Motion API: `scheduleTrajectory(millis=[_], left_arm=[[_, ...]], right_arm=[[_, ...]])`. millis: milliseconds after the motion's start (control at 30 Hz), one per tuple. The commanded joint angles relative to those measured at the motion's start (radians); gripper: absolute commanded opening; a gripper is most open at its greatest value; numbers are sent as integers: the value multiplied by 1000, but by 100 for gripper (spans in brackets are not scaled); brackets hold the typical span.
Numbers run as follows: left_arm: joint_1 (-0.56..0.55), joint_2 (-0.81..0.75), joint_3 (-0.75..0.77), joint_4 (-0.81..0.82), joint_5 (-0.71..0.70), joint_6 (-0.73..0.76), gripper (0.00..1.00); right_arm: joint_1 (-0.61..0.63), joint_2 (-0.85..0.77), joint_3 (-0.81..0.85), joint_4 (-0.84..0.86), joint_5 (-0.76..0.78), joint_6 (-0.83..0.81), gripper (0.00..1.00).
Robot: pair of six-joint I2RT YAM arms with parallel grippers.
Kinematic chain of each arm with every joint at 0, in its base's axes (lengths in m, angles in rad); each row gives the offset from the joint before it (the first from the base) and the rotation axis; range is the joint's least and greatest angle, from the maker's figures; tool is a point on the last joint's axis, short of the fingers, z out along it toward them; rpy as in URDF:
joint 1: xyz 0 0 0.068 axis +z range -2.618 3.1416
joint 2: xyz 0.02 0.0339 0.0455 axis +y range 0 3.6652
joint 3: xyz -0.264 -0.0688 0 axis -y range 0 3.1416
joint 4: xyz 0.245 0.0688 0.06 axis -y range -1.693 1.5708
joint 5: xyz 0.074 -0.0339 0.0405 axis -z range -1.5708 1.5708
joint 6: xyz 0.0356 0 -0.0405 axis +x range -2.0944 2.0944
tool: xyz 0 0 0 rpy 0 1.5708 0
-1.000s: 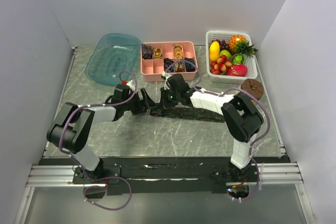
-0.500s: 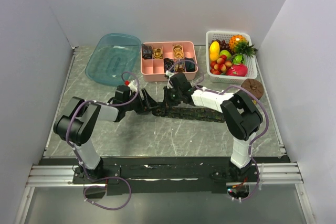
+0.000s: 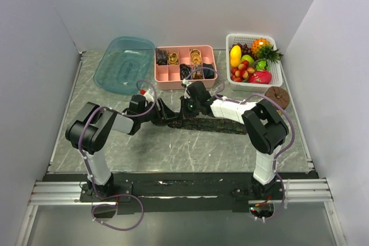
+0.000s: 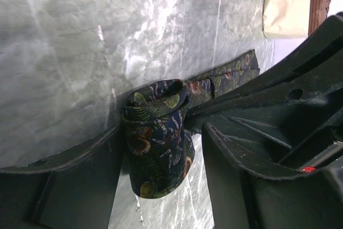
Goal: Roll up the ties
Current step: Roll the tie at the center of the board.
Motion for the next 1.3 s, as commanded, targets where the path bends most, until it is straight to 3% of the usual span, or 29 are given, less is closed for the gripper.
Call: scheduleTrajectory(millis=[0, 200, 300, 367, 600, 833, 1033, 1267], left_arm=[[-22, 39, -6, -37, -10, -1, 64], [-22, 46, -11, -25, -23, 12, 63], [-22, 81, -11, 36, -16, -9, 58], [-22, 115, -11, 85, 13, -32, 48], [-28, 171, -20, 203, 38, -67, 43], [-37, 158, -6, 187, 36, -61, 11], [-44, 89, 14, 60, -23, -9, 1], [-45, -24, 96, -259, -153, 141, 1]], right_arm=[[-10, 18, -9, -1, 29, 4, 0], [-25, 36, -2, 5, 15, 6, 0], [-25, 41, -8, 14, 6, 12, 0], [-27, 42, -8, 13, 3, 12, 0], [-27, 44, -16, 16, -12, 10, 0], [-27, 44, -35, 33, -22, 15, 0], [-25, 18, -17, 17, -8, 9, 0], [-27, -1, 0, 2, 1, -3, 0]])
